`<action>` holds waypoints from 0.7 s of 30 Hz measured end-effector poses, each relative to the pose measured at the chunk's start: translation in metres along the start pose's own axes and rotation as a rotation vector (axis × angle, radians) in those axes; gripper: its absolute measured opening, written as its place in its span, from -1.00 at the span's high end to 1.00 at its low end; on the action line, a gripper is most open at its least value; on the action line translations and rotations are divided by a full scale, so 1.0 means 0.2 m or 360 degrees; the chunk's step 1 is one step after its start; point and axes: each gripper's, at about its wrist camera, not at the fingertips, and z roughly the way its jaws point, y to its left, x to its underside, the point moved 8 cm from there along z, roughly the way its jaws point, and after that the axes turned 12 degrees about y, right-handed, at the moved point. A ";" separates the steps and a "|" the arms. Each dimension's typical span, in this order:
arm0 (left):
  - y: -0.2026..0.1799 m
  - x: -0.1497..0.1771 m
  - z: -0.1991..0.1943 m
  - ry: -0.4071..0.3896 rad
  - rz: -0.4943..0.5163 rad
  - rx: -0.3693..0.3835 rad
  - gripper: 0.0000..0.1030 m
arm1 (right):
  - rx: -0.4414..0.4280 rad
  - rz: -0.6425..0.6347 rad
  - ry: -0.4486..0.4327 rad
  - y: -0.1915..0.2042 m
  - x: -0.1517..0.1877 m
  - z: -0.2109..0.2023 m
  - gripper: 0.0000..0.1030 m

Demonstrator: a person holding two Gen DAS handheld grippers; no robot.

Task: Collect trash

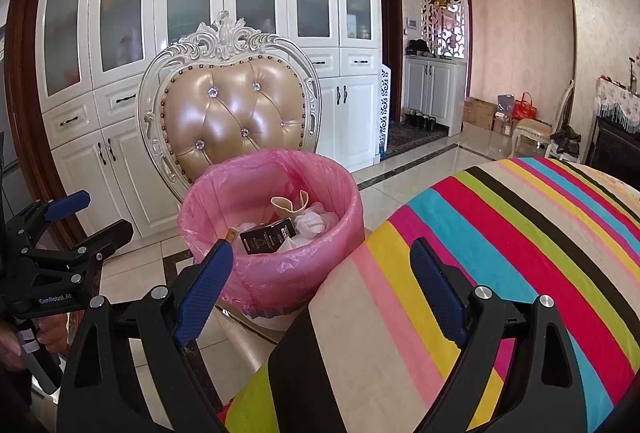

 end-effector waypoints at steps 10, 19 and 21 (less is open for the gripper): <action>0.00 -0.01 0.00 0.0000 0.0007 0.0003 -0.91 | -0.0003 0.0002 -0.0002 0.00 0.00 0.00 -0.65; -0.01 -0.01 0.01 0.0009 0.0013 0.0015 -0.91 | -0.0003 0.0008 -0.0005 0.00 0.00 -0.01 -0.65; -0.01 -0.01 0.02 0.0021 0.0009 0.0012 -0.91 | -0.0001 0.0011 -0.0006 0.00 0.00 -0.01 -0.65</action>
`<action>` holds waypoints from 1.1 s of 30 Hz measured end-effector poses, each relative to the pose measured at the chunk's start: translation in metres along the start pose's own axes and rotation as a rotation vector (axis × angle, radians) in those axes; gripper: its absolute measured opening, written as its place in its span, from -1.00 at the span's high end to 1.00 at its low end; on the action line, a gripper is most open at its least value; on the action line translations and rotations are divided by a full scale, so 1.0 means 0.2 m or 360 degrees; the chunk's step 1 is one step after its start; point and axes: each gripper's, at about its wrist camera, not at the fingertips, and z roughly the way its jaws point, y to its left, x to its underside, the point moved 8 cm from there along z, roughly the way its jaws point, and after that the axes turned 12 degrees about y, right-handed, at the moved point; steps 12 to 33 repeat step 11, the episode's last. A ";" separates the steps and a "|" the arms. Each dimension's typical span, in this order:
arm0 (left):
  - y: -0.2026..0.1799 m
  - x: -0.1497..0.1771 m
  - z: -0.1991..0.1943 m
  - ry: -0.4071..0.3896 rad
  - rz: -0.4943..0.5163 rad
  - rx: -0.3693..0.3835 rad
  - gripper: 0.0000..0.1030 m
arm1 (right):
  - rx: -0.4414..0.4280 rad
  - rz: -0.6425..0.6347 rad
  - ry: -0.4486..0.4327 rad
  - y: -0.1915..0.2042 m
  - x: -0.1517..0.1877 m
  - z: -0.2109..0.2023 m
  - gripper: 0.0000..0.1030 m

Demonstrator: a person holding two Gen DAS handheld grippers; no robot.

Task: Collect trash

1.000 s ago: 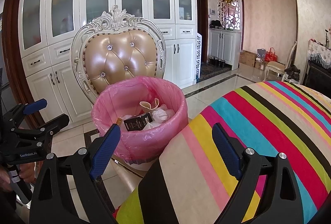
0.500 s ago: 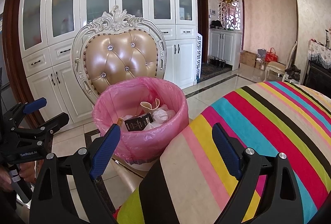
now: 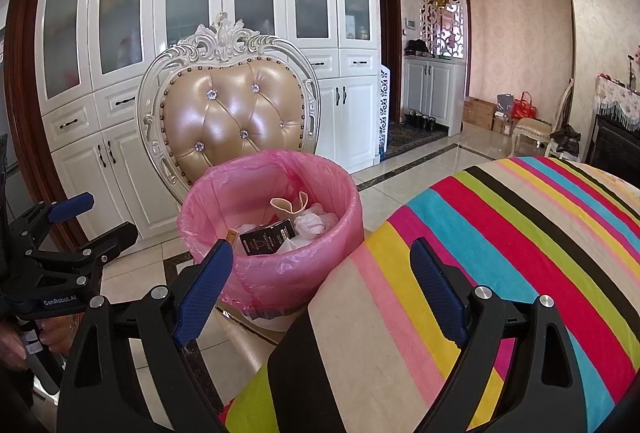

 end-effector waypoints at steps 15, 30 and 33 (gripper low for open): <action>-0.01 0.01 -0.01 -0.0013 0.0011 -0.0006 -0.91 | 0.0007 -0.0007 -0.0005 0.00 -0.01 0.00 -0.65; -0.01 0.01 -0.01 -0.0013 0.0011 -0.0006 -0.91 | 0.0007 -0.0007 -0.0005 0.00 -0.01 0.00 -0.65; -0.01 0.01 -0.01 -0.0013 0.0011 -0.0006 -0.91 | 0.0007 -0.0007 -0.0005 0.00 -0.01 0.00 -0.65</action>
